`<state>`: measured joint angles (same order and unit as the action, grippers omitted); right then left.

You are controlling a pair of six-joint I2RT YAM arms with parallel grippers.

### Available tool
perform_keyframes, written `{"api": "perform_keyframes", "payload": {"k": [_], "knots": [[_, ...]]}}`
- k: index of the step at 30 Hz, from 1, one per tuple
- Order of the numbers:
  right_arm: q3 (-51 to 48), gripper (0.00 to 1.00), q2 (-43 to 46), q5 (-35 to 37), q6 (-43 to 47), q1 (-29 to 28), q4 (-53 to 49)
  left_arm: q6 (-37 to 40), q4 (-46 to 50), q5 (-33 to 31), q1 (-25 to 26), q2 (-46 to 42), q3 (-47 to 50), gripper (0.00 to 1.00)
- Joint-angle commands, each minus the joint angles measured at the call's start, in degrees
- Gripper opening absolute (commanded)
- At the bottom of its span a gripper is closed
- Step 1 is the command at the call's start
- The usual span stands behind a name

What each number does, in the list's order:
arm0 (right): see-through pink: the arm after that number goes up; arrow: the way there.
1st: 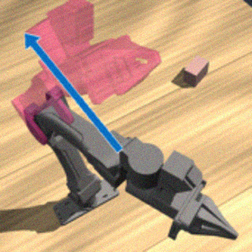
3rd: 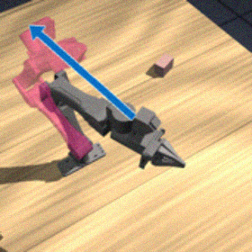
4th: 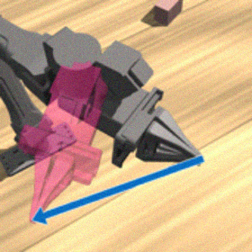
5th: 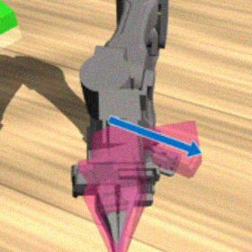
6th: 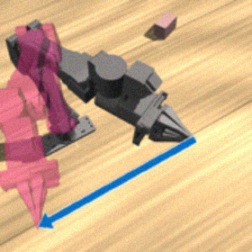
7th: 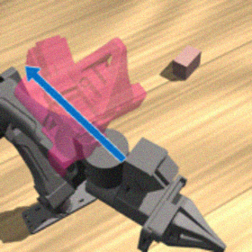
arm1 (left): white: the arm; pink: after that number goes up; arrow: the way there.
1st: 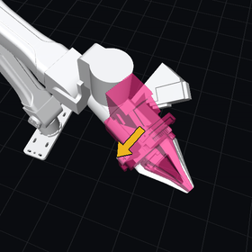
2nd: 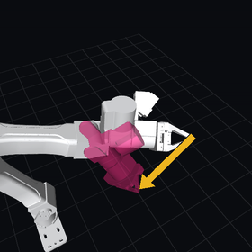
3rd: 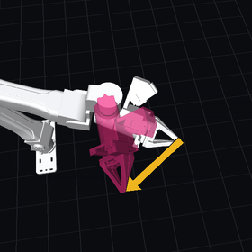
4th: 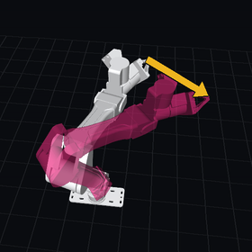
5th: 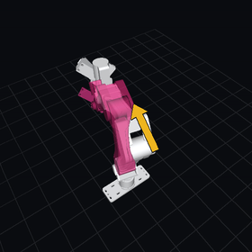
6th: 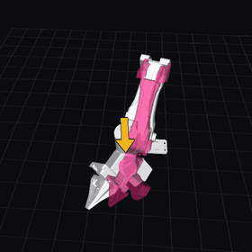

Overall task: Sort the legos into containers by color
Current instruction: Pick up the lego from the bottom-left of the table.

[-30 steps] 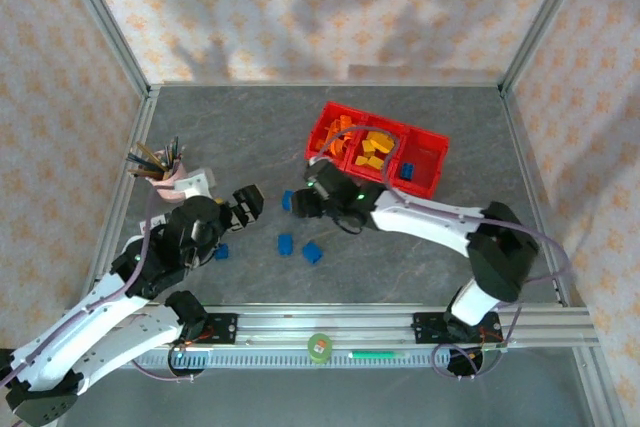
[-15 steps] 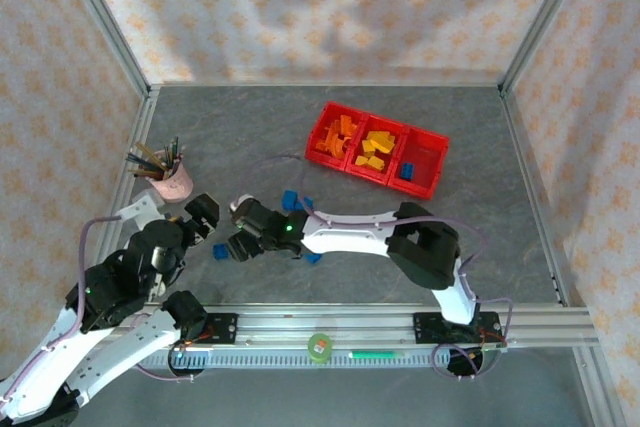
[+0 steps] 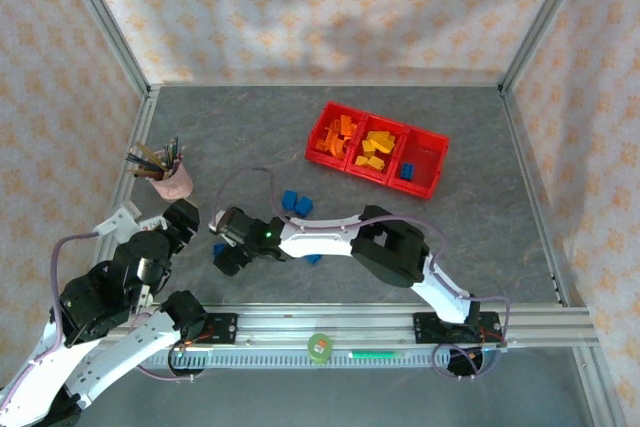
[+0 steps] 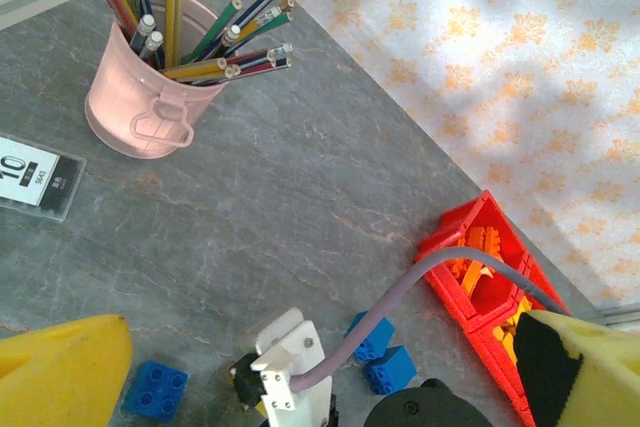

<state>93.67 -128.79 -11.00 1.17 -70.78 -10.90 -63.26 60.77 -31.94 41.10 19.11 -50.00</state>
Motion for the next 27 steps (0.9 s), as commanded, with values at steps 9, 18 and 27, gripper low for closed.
{"api": "perform_keyframes", "payload": {"k": [9, 18, 27], "knots": [[9.9, 0.79, -8.1, 8.0, 4.4, -1.2, -5.2, -1.1, 1.9, -2.8, -0.4, -1.5, -0.5, 0.99], [12.0, 0.58, -10.1, 8.5, 5.3, -1.2, -6.2, -0.6, 0.9, -2.7, -0.4, -1.2, 0.1, 0.99], [11.7, 0.42, -9.1, 9.1, 4.5, -1.2, -6.7, -0.2, 0.3, -2.4, -0.4, -1.3, 0.1, 0.99]]}}
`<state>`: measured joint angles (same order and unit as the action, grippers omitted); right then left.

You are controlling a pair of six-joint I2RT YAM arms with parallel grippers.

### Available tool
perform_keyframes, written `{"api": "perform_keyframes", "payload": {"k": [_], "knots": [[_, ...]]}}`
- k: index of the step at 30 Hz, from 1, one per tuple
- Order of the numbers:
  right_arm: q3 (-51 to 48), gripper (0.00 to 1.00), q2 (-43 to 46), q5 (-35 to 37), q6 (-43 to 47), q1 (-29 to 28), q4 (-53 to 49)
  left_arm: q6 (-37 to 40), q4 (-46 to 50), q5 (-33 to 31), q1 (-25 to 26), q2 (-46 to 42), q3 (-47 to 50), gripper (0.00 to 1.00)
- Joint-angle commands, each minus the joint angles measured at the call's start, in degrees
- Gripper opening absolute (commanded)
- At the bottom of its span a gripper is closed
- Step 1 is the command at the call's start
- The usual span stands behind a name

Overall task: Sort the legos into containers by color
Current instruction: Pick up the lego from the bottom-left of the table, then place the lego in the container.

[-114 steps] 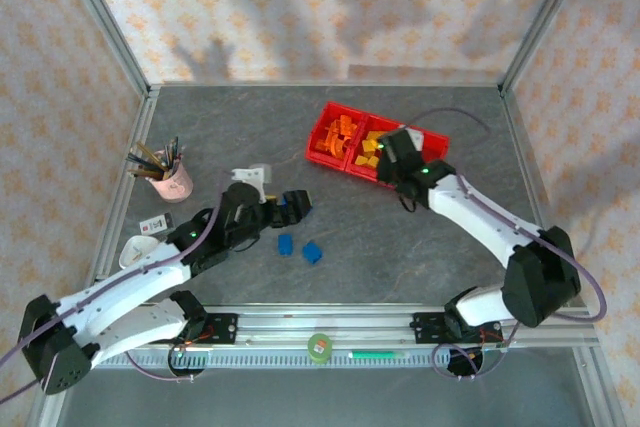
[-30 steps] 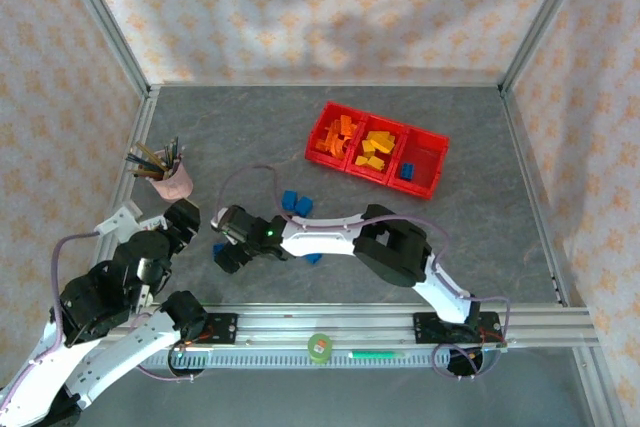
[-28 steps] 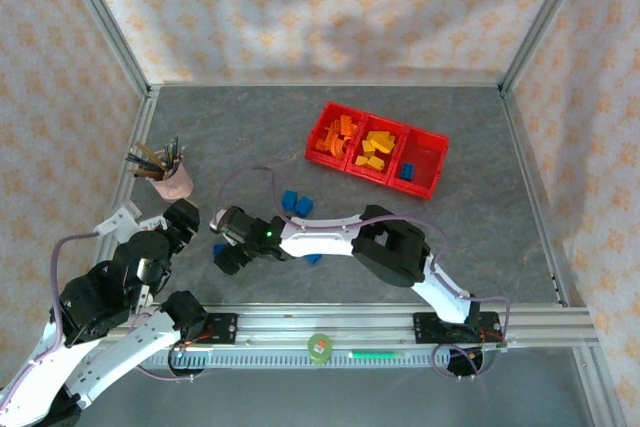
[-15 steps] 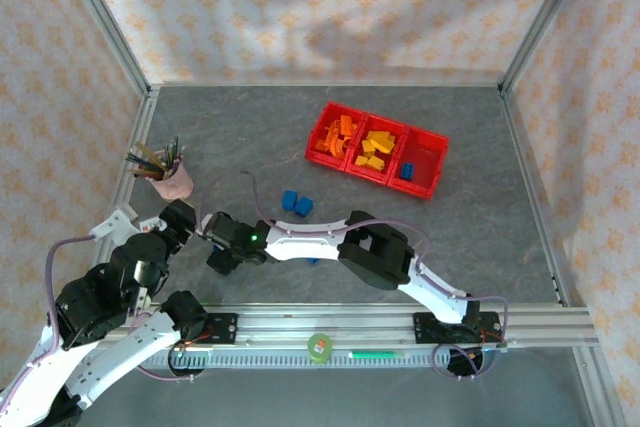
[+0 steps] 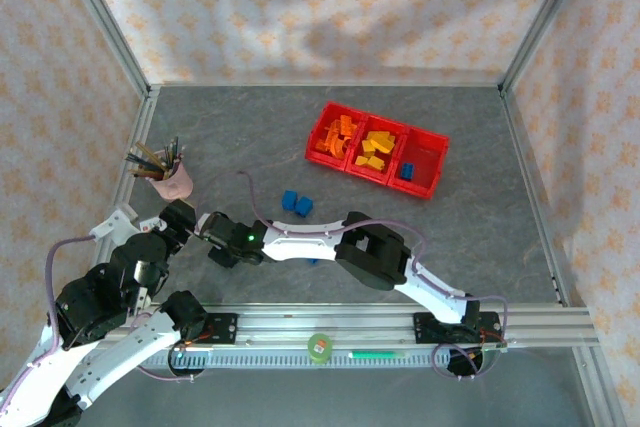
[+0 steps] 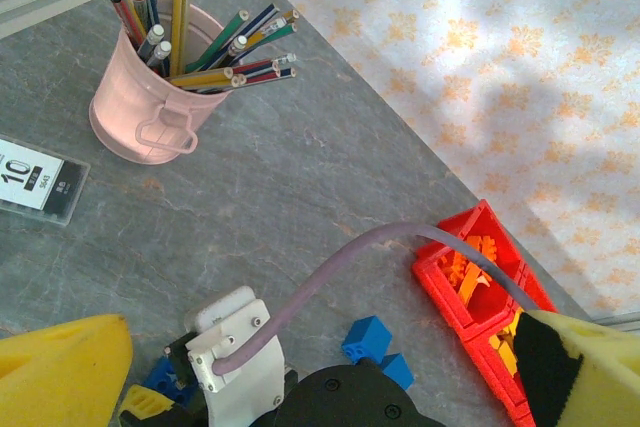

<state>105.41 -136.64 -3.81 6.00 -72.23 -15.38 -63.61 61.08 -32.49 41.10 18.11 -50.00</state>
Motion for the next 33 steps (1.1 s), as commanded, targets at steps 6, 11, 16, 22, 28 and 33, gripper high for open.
{"api": "perform_keyframes", "payload": {"k": [6, 11, 16, 22, 28, 33], "knots": [[-3.5, 0.34, 2.9, 1.0, -2.4, 1.2, -0.6, 0.6, -1.0, -1.4, -0.4, -0.4, 0.5, 0.99], [-7.4, 0.30, 7.9, 0.4, -4.6, 2.7, 1.0, 1.4, -1.9, -0.8, -0.4, -0.3, 0.4, 0.99], [-13.3, 0.27, 14.9, -0.8, -8.1, 5.5, 2.9, 3.2, -4.4, 0.6, -0.4, 0.4, 0.8, 0.99], [-23.0, 0.26, 26.4, -0.2, -14.9, 11.2, 2.8, 7.8, -12.2, 4.9, -0.4, 3.6, 2.7, 0.99], [-34.1, 0.26, 40.2, 1.8, -23.7, 22.5, -0.4, 14.2, -25.9, 13.7, -0.5, 10.3, 6.3, 0.99], [-41.2, 0.26, 50.1, 4.1, -27.4, 34.1, -4.7, 18.3, -38.4, 22.3, -0.5, 18.3, 8.9, 0.99]]}}
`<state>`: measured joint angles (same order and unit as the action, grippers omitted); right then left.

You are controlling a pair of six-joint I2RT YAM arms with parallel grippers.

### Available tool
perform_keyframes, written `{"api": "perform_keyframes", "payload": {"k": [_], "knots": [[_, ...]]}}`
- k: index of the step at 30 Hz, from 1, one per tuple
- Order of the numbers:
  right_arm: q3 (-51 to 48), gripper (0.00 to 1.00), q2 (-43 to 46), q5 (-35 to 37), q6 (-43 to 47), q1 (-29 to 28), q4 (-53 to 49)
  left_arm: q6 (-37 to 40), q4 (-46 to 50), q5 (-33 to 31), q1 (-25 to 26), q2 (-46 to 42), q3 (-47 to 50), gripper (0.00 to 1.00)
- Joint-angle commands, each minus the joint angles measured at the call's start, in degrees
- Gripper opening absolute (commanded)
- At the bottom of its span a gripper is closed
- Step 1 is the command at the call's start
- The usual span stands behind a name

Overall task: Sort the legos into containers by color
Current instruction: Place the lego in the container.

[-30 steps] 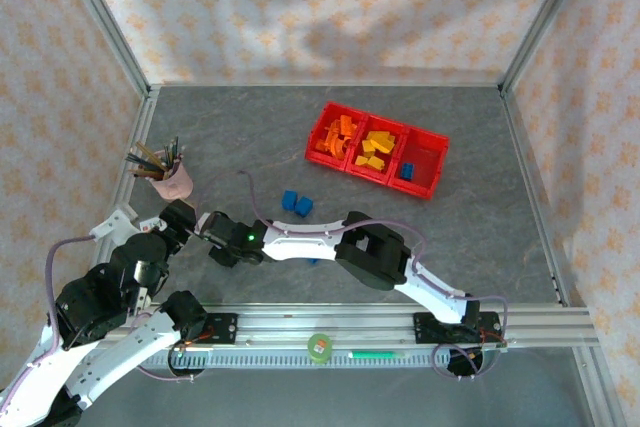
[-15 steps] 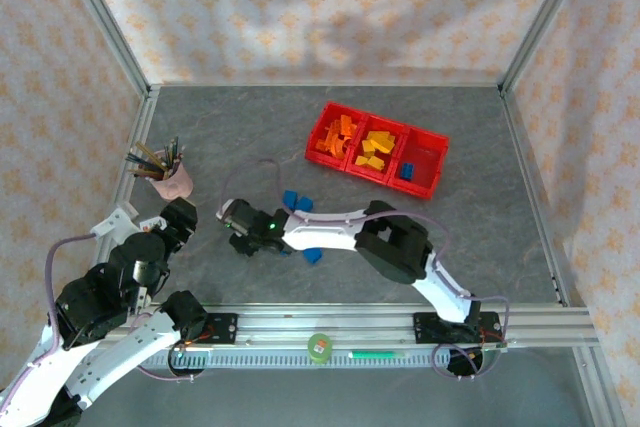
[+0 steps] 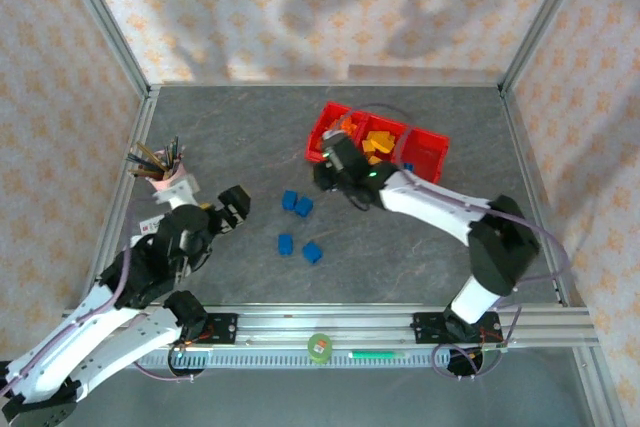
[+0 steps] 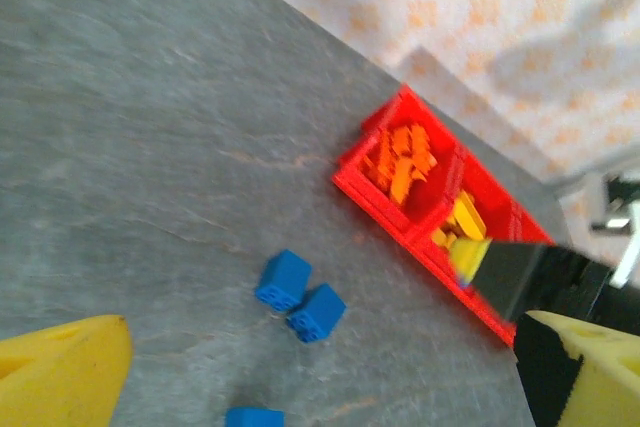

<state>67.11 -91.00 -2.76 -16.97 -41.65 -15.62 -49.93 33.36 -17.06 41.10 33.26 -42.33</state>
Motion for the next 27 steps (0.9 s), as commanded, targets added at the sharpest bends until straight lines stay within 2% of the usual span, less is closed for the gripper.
{"api": "perform_keyframes", "payload": {"k": [1, 6, 12, 19, 23, 27], "knots": [[-4.1, 0.26, 6.3, 3.2, -4.9, 6.1, -5.1, 5.5, -12.9, 9.1, -0.5, 5.3, 1.3, 0.99], [-8.5, 0.28, 11.0, 3.6, -6.0, 18.2, -6.5, 9.3, -22.7, 17.7, -0.5, 13.8, 1.6, 0.99], [-8.0, 0.28, 5.6, 4.2, -4.9, 27.9, -4.3, 10.5, -30.7, 20.6, -0.5, 21.5, 1.0, 0.99], [-2.4, 0.32, -3.3, 4.2, -3.8, 30.0, -1.7, 11.0, -34.6, 21.8, -0.5, 26.1, 0.1, 0.99], [-0.6, 0.44, -4.9, 4.3, -3.6, 30.0, -1.8, 11.3, -34.1, 21.7, -0.5, 26.7, -0.3, 0.99], [-0.8, 0.55, -2.8, 4.0, -3.1, 30.1, -2.3, 11.5, -33.3, 20.4, -0.6, 25.8, -0.2, 0.99]]}}
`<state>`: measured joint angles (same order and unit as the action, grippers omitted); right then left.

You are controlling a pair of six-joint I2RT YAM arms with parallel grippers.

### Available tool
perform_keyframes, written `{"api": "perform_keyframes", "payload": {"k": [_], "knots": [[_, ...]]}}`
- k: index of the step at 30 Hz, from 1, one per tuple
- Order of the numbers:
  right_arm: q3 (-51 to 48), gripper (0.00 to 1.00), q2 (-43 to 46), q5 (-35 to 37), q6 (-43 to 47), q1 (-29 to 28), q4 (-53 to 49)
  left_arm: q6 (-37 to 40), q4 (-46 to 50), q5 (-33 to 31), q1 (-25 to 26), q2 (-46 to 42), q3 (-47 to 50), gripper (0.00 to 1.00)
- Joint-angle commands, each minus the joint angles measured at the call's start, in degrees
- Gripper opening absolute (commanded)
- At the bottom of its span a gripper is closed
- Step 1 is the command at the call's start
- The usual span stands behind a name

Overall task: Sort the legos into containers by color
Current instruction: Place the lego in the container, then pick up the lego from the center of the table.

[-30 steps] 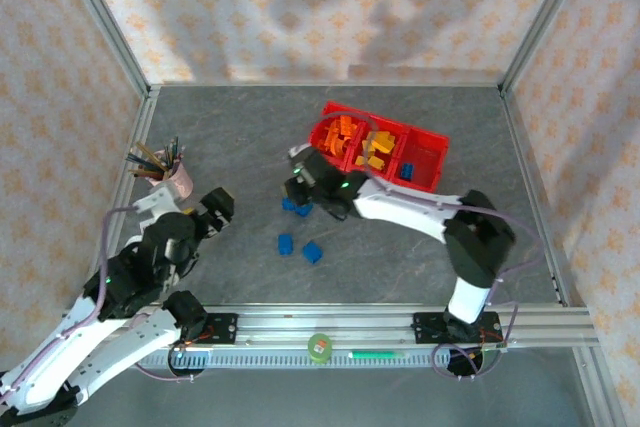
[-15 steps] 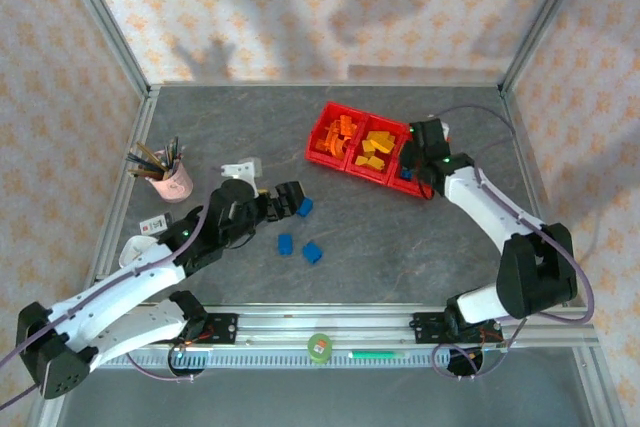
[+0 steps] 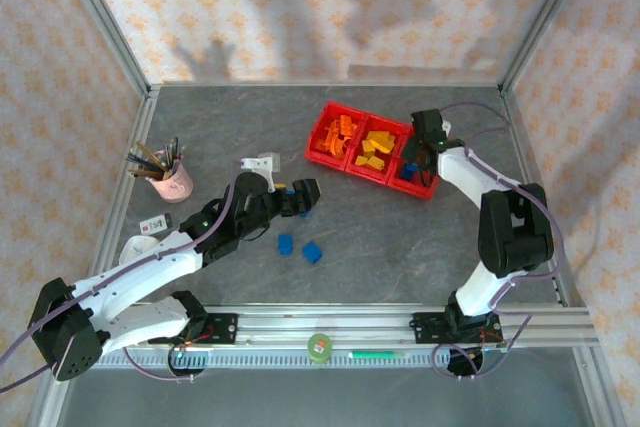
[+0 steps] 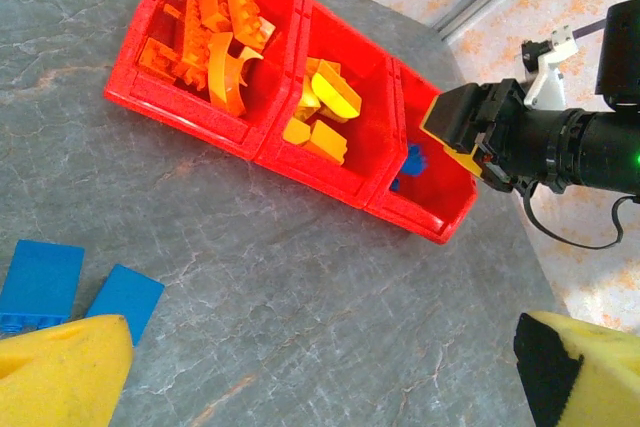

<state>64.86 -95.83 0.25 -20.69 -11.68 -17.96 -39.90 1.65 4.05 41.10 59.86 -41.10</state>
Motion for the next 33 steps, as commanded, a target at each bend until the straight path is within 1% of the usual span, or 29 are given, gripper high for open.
{"api": "perform_keyframes", "payload": {"k": [1, 4, 7, 12, 16, 22, 26, 29, 33], "knots": [[1.4, 0.56, 2.8, 0.5, 0.8, 0.1, -0.1, 1.6, -1.5, -0.9, -0.7, -1.0, -1.3, 0.99], [1.0, 0.59, 5.5, -0.4, 0.5, -0.6, -1.2, 1.6, -0.9, -1.7, -0.8, -1.9, -1.2, 0.99], [-0.2, 0.61, 8.7, -0.5, 0.3, -3.9, -1.7, 0.9, 0.0, -3.2, -0.8, -3.3, -0.7, 0.99], [-0.9, 0.65, 10.0, -0.9, -0.5, -11.2, -3.3, -0.9, 2.0, -6.5, -1.0, -7.9, 1.7, 0.99], [-0.9, 0.68, 9.0, -0.7, -1.3, -18.9, -3.3, -1.8, 6.3, -9.1, -1.1, -12.1, 2.9, 0.99], [2.6, 0.72, 3.8, -0.3, -3.1, -29.8, -3.1, -3.6, 12.2, -12.8, -1.2, -18.9, 5.2, 0.99], [6.9, 0.74, -1.8, 0.1, -3.6, -36.1, -3.3, -5.5, 16.6, -16.0, -1.3, -23.1, 6.3, 0.99], [11.1, 0.76, -6.6, 1.8, -3.6, -39.3, -4.6, -6.6, 19.4, -17.9, -1.3, -26.1, 7.1, 0.99], [16.3, 0.78, -12.4, 3.0, -1.0, -41.3, -6.9, -7.3, 21.7, -18.8, -1.4, -29.2, 7.7, 0.99]]}}
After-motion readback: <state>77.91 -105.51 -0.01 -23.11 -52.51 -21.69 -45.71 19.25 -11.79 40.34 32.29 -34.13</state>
